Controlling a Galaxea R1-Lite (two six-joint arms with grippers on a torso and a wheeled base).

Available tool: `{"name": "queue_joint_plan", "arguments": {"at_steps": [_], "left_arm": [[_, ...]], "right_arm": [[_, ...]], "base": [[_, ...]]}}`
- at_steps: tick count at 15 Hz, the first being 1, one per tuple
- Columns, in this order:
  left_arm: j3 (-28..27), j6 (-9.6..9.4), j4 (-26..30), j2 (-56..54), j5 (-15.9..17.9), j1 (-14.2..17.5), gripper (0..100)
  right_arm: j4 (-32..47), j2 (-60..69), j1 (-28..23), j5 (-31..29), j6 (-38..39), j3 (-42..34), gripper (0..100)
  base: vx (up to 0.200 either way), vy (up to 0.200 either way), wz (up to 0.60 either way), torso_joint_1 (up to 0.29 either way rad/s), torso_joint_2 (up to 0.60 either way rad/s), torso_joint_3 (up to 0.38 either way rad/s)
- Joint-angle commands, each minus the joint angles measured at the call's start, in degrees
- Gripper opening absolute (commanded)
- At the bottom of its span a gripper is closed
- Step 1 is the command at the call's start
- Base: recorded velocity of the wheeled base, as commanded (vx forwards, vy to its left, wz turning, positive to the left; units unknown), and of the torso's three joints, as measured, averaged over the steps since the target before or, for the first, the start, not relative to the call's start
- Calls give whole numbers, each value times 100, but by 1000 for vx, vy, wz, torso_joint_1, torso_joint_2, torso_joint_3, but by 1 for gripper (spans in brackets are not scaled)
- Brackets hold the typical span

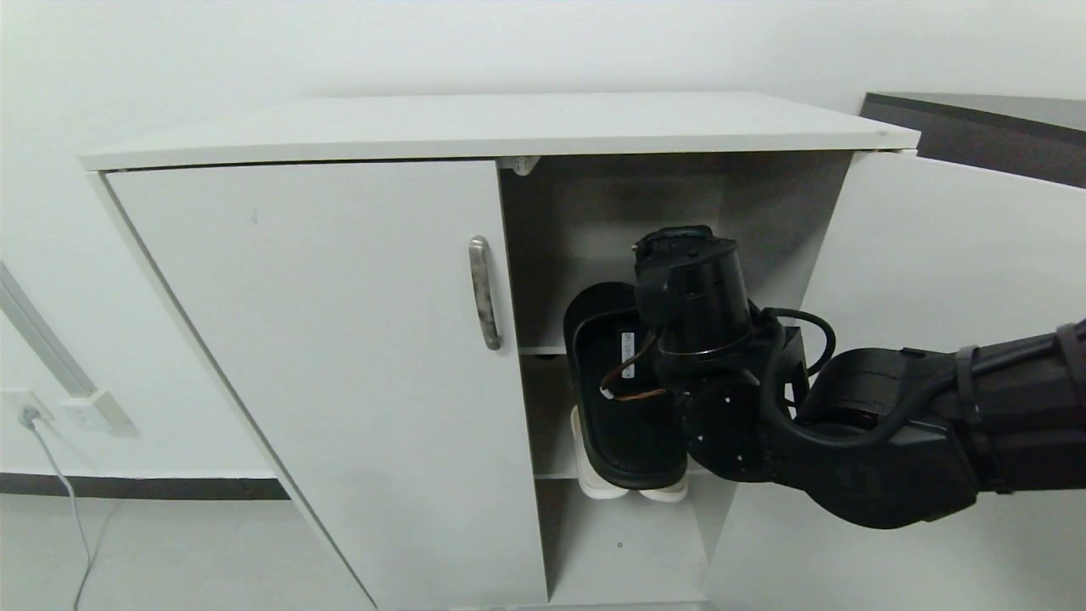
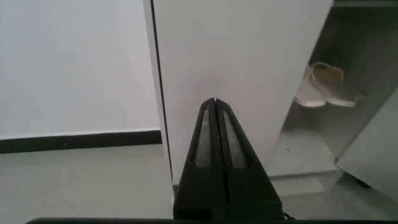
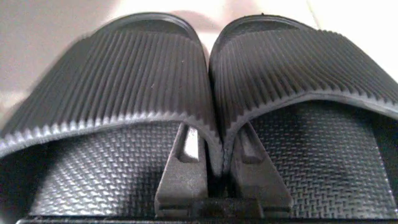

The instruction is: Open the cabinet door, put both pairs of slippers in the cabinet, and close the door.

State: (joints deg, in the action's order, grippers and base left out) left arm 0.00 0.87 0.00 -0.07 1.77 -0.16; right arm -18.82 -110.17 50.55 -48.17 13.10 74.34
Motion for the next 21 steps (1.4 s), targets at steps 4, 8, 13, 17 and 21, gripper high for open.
{"name": "queue_joint_plan", "arguments": {"at_steps": [4, 8, 13, 17, 21], "left_arm": [[0, 10, 0, 7, -10, -2, 0], [0, 10, 0, 7, -10, -2, 0], [0, 10, 0, 7, -10, -2, 0], [0, 19, 0, 7, -36, -2, 0], [0, 19, 0, 7, -36, -2, 0]], "right_arm": [[1, -102, -81, 9, -10, 107, 0], [28, -479, -380, 308, -62, 635, 0], [80, -1095, -670, 475, -265, 1540, 0], [573, -1227, -731, 554, -256, 2111, 0], [704, -1323, -766, 607, -256, 2243, 0]], "base": [[100, 0, 0, 0, 1, 1], [0, 0, 0, 0, 0, 0], [0, 0, 0, 0, 0, 0], [0, 0, 0, 0, 0, 0], [0, 0, 0, 0, 0, 0]]}}
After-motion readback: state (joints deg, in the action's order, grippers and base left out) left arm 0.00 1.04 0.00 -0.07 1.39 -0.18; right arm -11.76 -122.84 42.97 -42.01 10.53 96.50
